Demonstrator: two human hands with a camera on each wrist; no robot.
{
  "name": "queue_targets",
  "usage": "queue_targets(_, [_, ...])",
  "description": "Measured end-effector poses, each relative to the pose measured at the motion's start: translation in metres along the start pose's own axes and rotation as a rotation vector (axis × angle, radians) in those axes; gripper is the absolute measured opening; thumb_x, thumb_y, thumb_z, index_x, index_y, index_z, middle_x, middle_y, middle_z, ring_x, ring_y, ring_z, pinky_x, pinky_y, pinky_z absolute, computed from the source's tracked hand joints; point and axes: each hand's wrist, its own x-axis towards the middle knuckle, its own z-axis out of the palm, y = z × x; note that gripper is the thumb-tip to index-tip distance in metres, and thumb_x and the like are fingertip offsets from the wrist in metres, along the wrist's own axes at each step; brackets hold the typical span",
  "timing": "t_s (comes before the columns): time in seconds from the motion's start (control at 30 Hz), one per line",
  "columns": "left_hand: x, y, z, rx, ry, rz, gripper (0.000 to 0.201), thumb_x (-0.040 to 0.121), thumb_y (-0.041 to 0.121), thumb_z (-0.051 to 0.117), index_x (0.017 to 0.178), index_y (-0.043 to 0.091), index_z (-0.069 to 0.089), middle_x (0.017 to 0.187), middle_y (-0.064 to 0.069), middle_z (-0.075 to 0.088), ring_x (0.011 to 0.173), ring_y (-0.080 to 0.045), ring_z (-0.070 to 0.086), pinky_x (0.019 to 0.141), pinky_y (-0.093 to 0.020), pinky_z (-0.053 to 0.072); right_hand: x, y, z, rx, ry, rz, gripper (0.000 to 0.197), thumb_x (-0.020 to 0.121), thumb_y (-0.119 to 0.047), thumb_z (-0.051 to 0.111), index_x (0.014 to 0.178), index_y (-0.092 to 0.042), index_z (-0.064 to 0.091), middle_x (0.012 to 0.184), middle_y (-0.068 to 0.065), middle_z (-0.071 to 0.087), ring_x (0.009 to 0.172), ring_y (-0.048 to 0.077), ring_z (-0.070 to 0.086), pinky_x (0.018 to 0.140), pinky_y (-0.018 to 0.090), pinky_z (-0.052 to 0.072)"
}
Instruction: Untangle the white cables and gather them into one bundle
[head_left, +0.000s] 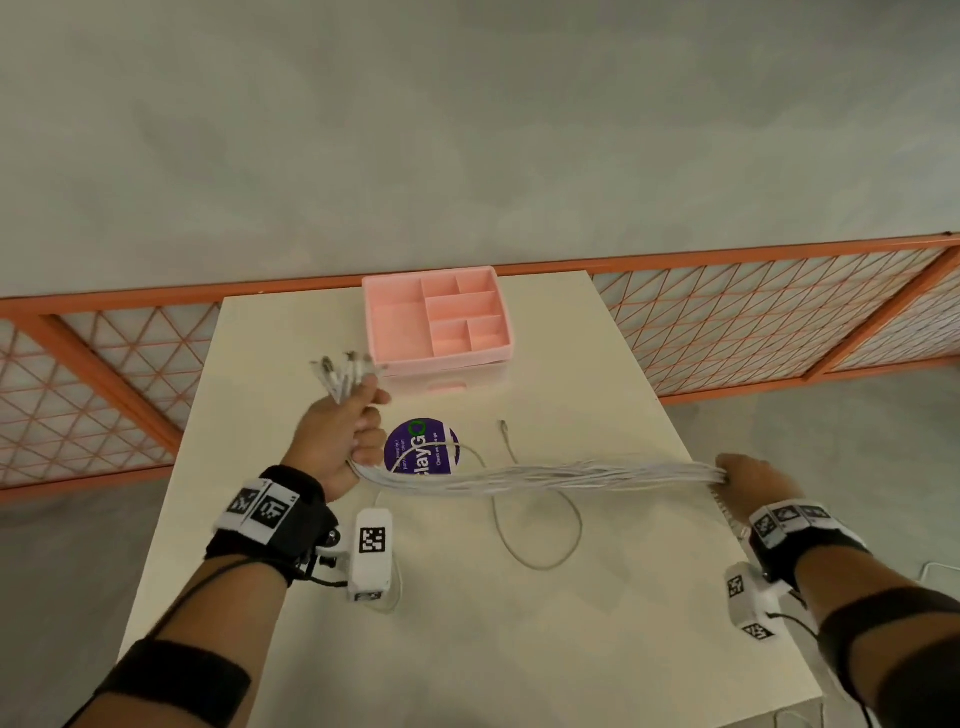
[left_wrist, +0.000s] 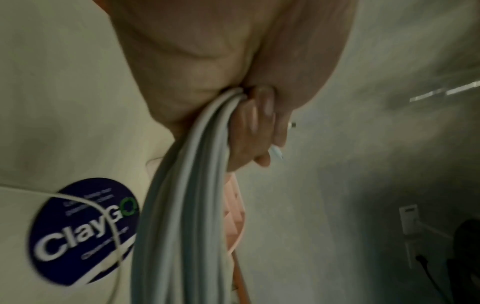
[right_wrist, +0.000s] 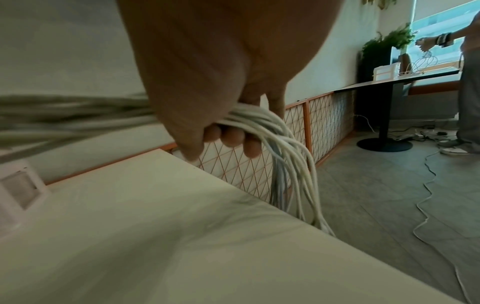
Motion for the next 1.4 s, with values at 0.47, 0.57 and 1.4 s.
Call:
queue_targets(0.47, [-0.015, -0.061, -0.023, 0.210, 0.034, -0.223, 0.033, 0.096, 0.037, 0.060, 0.082, 0.008, 0.056, 0.055, 0.004, 0.027, 0.039, -0.006, 0.020, 0.036, -0.015, 0.017, -0.007, -0.044, 0.036, -0.200, -0.596, -0.092, 0.085, 0.047, -0.057, 0.090, 0.120, -0.026, 0.058, 0.125, 0.001, 0.063, 0.111, 0.025, 0.060, 0.092, 0.034, 0.052])
queue_targets(0.57, [-0.014, -0.063, -0.025, 0.195, 0.054, -0.221, 0.033, 0.097, 0.037, 0.060, 0.082, 0.008, 0.055, 0.055, 0.004, 0.028, 0.039, -0.006, 0.020, 0.036, -0.015, 0.017, -0.005, -0.074, 0.010, -0.113, -0.600, -0.170, 0.108, 0.027, -0.082, 0.079, 0.116, -0.024, 0.061, 0.119, 0.000, 0.063, 0.107, 0.024, 0.063, 0.092, 0.036, 0.052])
queue_targets(1.4, [-0.008, -0.072, -0.017, 0.102, 0.200, -0.108, 0.034, 0.096, 0.038, 0.063, 0.081, 0.007, 0.062, 0.066, -0.008, 0.061, 0.038, -0.010, 0.033, 0.037, -0.019, 0.029, -0.074, -0.249, -0.002, 1.192, -0.250, -0.292, 0.018, 0.091, -0.017, 0.066, 0.079, -0.013, 0.053, 0.069, 0.000, 0.054, 0.055, 0.018, 0.052, 0.055, 0.031, 0.045])
